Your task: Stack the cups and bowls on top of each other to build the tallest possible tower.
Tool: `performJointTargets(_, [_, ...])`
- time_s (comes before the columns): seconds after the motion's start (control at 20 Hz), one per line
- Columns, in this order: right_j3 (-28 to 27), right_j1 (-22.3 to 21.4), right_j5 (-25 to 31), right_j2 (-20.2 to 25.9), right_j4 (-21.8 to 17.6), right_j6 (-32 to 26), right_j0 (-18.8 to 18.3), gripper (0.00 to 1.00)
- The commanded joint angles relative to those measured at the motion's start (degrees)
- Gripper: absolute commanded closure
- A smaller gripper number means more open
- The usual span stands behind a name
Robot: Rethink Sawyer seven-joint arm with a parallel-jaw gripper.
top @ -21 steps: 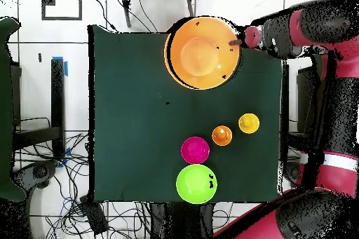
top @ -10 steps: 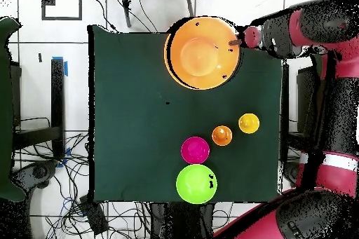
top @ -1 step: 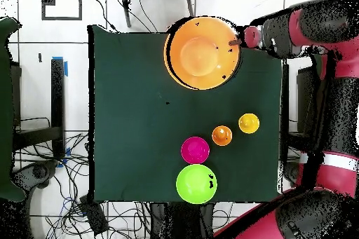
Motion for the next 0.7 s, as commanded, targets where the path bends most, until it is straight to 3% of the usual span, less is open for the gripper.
performJointTargets(0.05, [0.2, 1.4, -2.5, 1.8, -2.0, -21.3, 2.6, 1.00])
performJointTargets(0.7, [0.1, 1.9, -2.9, 1.8, -2.1, -21.6, 2.5, 1.00])
